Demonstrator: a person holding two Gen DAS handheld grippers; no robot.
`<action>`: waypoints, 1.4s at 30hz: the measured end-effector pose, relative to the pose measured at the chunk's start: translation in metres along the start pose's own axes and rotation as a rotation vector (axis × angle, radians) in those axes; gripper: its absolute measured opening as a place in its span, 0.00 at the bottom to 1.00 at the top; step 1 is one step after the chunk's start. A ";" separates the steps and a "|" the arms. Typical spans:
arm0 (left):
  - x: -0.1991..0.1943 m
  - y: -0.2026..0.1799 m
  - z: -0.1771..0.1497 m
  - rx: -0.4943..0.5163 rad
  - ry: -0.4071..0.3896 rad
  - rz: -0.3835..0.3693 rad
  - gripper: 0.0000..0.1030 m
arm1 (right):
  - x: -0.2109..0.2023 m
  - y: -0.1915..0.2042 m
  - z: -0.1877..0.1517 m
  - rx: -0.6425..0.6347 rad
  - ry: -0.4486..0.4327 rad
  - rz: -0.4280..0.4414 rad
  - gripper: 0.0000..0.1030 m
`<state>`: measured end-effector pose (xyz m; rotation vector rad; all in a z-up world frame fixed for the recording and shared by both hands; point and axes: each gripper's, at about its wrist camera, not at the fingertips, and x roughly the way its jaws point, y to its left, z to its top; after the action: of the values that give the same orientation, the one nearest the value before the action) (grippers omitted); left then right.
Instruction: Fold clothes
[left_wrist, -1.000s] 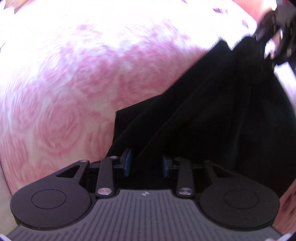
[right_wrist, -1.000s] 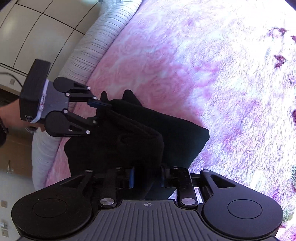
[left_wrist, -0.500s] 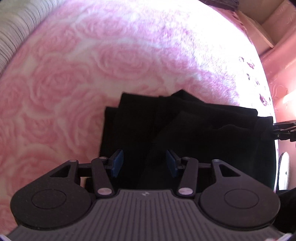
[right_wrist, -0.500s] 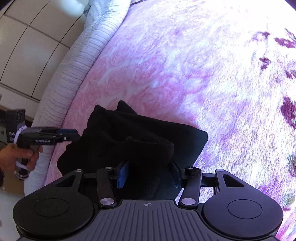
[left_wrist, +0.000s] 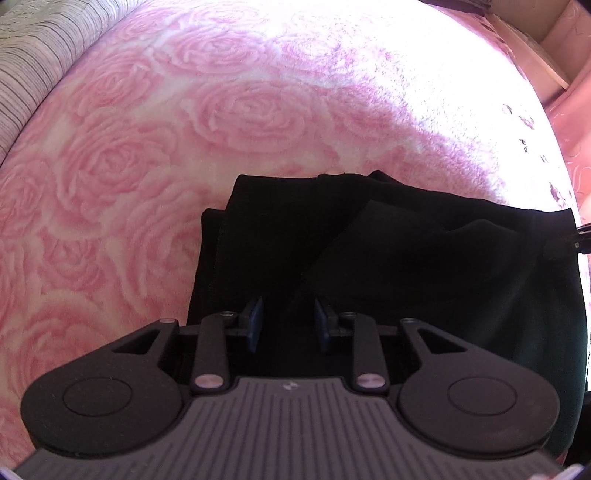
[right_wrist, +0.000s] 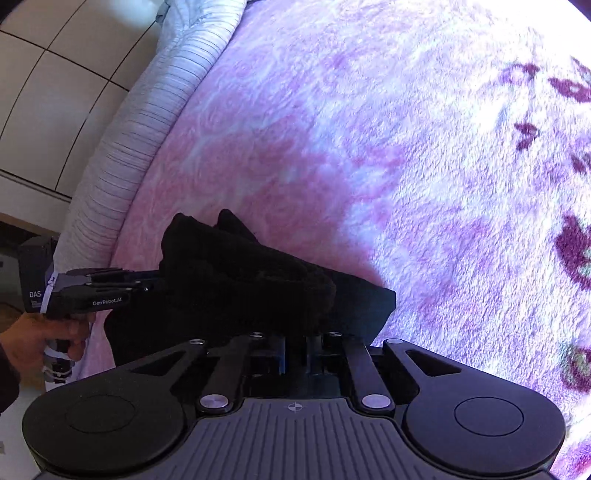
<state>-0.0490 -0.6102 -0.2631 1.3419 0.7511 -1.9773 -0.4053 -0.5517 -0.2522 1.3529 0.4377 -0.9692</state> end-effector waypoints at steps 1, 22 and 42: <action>-0.002 0.000 -0.001 -0.010 -0.005 0.003 0.24 | -0.002 -0.008 0.002 0.036 0.016 0.026 0.09; -0.051 -0.042 -0.024 -0.017 -0.089 0.106 0.25 | -0.025 -0.012 0.006 -0.007 0.043 -0.028 0.08; 0.017 -0.052 -0.001 0.002 -0.090 -0.028 0.47 | 0.044 0.090 0.013 -0.535 0.068 -0.038 0.45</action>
<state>-0.0927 -0.5787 -0.2739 1.2405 0.7296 -2.0467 -0.3137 -0.5852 -0.2277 0.8948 0.7197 -0.7646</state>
